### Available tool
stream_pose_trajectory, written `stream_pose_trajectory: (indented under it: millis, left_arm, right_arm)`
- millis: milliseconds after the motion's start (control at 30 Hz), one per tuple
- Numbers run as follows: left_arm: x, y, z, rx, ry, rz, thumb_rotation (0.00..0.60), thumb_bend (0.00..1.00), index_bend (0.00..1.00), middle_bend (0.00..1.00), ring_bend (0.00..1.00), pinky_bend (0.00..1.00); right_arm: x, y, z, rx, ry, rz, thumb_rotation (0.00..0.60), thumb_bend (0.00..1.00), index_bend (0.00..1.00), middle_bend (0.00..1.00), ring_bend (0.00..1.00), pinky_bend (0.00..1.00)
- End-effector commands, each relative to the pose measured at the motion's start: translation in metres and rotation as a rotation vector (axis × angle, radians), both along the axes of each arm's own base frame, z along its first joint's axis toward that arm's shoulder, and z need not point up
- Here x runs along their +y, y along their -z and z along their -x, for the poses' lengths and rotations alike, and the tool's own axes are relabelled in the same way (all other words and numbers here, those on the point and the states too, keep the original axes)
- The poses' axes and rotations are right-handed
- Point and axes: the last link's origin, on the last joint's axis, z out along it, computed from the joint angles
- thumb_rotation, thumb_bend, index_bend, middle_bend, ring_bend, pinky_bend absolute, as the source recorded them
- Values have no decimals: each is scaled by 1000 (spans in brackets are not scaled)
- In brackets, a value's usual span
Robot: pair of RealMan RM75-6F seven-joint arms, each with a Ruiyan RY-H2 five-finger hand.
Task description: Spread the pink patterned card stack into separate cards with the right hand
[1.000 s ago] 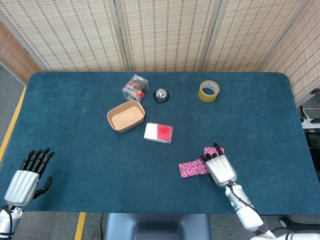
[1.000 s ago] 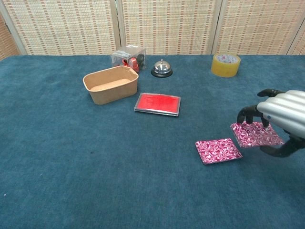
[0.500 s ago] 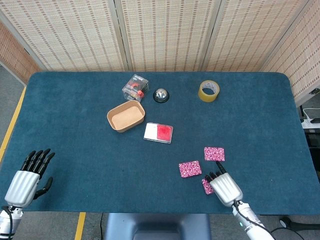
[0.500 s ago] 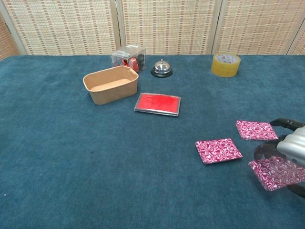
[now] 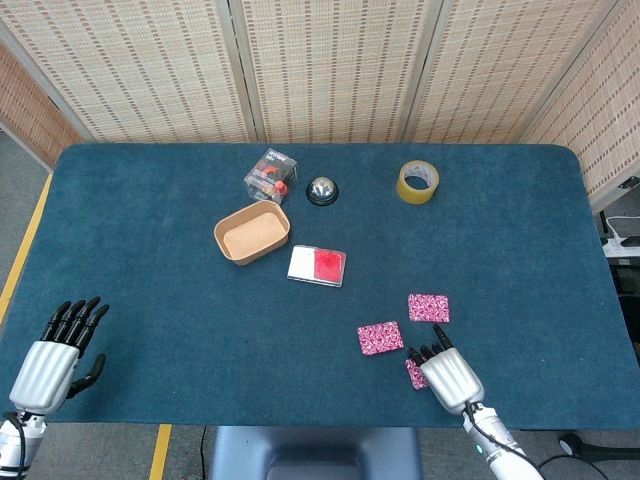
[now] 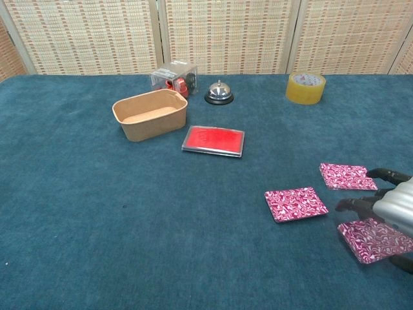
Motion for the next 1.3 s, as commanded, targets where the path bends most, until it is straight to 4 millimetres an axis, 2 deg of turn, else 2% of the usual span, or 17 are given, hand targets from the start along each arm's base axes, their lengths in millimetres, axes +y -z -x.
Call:
stream_pose_trajectory:
  millis: [33,600,1000,1167,1300]
  left_arm:
    - [0,0,0,0,1,0,600,463,0,0,0,8]
    - [0,0,0,-1,0,0,600,464,0,0,0,8]
    - [1,0,0,-1,-2,-1,600,463,0,0,0,8]
    - [0,-2,-1,-3,0,-7,600,462,0,0,0,8]
    - [-1,-3,0,-6,2,-13,600,462,0,0,0,8]
  right_arm:
    - [1,-1,0,5,0,-1,600,290,93,358,316,56]
    - [4,-3,4,23,-7,-4,600,289,4,272,224,56]
    - [6,-4,3,21,-13,-3,600,289,0,193,137,46]
    - [11,-22,-2,-55,-17,55,600,289,0,180,118,35]
    - [21,-49,2,-158,-14,173,600,289,0,103,36,0]
